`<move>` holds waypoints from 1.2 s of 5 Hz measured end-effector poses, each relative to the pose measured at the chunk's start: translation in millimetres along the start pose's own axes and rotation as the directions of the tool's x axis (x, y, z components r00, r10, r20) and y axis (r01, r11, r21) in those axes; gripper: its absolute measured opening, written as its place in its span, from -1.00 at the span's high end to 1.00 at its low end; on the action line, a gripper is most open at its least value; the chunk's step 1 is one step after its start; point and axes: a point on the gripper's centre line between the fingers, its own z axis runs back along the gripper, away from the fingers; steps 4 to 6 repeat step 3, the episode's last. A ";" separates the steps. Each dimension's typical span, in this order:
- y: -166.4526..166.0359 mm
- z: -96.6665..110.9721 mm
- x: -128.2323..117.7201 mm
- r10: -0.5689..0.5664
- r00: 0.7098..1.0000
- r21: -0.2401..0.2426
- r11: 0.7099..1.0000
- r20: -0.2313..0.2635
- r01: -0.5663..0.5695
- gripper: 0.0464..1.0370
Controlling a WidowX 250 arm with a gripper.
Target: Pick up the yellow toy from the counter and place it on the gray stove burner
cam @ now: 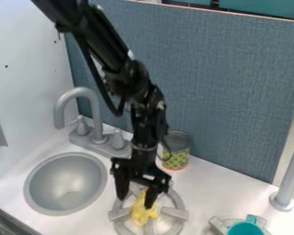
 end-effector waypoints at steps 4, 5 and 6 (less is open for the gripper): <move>3.1 96.3 -2.5 -0.030 0.974 0.000 1.000 0.226 0.031 -0.93; 3.1 96.3 -2.5 -0.030 0.974 0.000 1.000 0.226 0.031 -0.93; 3.1 96.3 -2.5 -0.030 0.974 0.000 1.000 0.226 0.031 -0.93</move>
